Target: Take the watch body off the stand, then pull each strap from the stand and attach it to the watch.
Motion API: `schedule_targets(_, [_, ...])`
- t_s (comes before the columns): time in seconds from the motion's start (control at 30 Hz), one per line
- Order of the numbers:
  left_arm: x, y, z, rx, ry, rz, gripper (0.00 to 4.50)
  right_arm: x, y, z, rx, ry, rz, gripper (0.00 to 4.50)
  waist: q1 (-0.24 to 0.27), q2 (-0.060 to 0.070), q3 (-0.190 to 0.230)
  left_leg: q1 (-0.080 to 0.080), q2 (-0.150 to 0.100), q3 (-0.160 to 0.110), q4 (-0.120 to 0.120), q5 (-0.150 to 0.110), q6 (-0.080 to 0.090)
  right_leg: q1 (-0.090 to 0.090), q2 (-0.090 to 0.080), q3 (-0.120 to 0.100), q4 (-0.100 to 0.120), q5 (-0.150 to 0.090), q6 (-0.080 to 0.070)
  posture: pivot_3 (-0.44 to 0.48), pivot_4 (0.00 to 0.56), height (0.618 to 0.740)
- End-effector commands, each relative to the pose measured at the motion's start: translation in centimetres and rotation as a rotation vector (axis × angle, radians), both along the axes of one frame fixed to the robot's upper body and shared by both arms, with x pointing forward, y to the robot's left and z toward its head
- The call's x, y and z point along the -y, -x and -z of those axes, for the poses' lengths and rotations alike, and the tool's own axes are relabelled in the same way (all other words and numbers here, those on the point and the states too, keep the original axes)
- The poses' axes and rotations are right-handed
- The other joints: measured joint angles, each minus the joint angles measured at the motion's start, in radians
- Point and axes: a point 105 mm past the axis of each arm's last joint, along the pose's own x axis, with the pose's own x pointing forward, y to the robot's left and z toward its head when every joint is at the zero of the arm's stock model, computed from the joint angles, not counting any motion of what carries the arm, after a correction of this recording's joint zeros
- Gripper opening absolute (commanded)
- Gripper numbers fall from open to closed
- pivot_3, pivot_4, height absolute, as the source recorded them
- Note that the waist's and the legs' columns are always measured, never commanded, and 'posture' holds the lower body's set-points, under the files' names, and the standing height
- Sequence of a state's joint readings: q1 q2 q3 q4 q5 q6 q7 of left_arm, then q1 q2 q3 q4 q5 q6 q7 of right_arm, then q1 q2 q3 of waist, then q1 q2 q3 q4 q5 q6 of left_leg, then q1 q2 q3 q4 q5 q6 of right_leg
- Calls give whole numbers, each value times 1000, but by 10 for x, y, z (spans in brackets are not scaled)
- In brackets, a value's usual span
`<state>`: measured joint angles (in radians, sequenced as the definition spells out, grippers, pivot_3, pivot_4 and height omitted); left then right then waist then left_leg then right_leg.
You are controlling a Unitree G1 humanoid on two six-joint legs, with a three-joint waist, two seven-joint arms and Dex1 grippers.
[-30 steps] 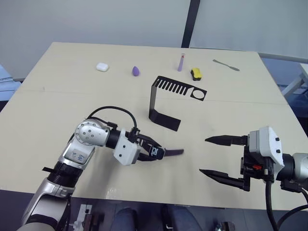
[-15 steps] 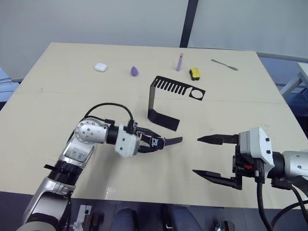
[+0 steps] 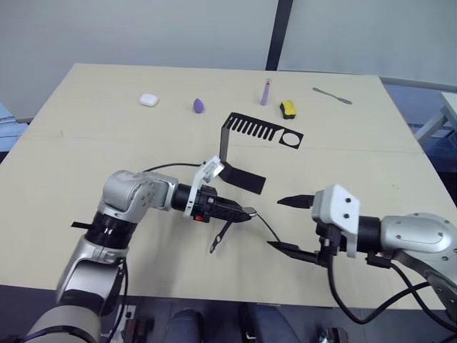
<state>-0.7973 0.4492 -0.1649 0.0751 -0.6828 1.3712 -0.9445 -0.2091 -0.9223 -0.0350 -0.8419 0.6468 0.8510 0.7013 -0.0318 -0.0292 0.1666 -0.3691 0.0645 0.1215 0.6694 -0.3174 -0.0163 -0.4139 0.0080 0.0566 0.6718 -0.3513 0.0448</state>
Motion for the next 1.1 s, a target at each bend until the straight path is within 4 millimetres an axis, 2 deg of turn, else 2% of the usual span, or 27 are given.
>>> schedule_targets(0.03, [2, -3, -12, -108, 58, -39, 1579, -5, -6, 2, 14, 13, 64, 4455, 0, 0, 0, 0, 0, 0, 0, 0, 0, 0, 0, 0, 0, 0, 0, 0, 150, 740])
schedule_targets(0.2, [5, -5, -18, -168, 117, -62, 1579, -7, -21, 8, 4, 21, 143, 4455, 0, 0, 0, 0, 0, 0, 0, 0, -1, -1, 0, 0, 1, 0, 0, 0, 150, 740])
schedule_targets(0.43, [3, 1, -25, -165, 189, -27, 1579, -14, -35, 10, 15, 20, 175, 4455, 1, 0, 0, 0, 0, 0, 0, 1, -2, -2, -1, 0, 2, -1, -1, 0, 150, 740])
schedule_targets(0.53, [2, 2, -27, -163, 209, -24, 1579, -15, -39, 8, 47, 26, 178, 3636, 1, 0, 0, 0, 0, 0, 0, 1, -2, -2, -1, 0, 2, -1, -1, 0, 150, 740])
schedule_targets(0.63, [1, 2, -27, -164, 214, -27, 1579, -17, -40, 6, 68, 23, 172, 2174, 1, 0, 0, 0, 0, 0, 0, 1, -2, -2, -1, 0, 2, -1, -1, 0, 150, 740])
schedule_targets(1.1, [6, 1, -26, -163, 219, -21, 1579, -20, -41, -5, 141, -2, 161, 2174, 0, 0, 0, 0, 0, 0, -1, 1, -2, -2, 0, 0, 2, -1, -1, 0, 150, 740])
